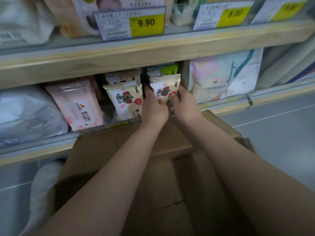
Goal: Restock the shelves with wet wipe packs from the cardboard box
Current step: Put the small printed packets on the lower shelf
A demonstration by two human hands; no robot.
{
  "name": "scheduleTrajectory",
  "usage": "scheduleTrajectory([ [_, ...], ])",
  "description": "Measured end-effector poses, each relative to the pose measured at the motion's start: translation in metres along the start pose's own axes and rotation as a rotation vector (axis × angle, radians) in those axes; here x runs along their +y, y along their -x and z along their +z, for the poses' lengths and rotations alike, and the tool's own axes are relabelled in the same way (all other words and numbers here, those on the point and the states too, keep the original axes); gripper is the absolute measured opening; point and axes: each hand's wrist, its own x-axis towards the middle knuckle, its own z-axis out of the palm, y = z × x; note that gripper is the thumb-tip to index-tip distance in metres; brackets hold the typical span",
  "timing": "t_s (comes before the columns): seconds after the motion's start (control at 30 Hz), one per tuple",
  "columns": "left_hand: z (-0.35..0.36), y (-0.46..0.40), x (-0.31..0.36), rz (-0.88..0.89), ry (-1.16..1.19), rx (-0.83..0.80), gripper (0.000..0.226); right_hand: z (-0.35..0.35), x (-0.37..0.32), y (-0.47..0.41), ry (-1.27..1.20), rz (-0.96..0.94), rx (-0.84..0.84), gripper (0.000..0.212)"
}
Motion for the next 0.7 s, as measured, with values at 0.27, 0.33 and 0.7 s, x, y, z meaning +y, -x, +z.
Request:
scheduleTrajectory([
  [0.27, 0.003, -0.005, -0.001, 0.084, 0.064, 0.019, 0.037, -0.007, 0.003, 0.002, -0.081, -0.021, -0.064, 0.045],
  [0.33, 0.004, -0.006, -0.003, 0.101, 0.061, 0.04, 0.037, -0.006, 0.004, 0.0, -0.094, 0.0, -0.067, 0.048],
  [0.7, -0.037, 0.047, -0.006, 0.149, -0.002, -0.033, 0.036, -0.031, -0.01, 0.053, -0.03, -0.032, -0.018, 0.039],
])
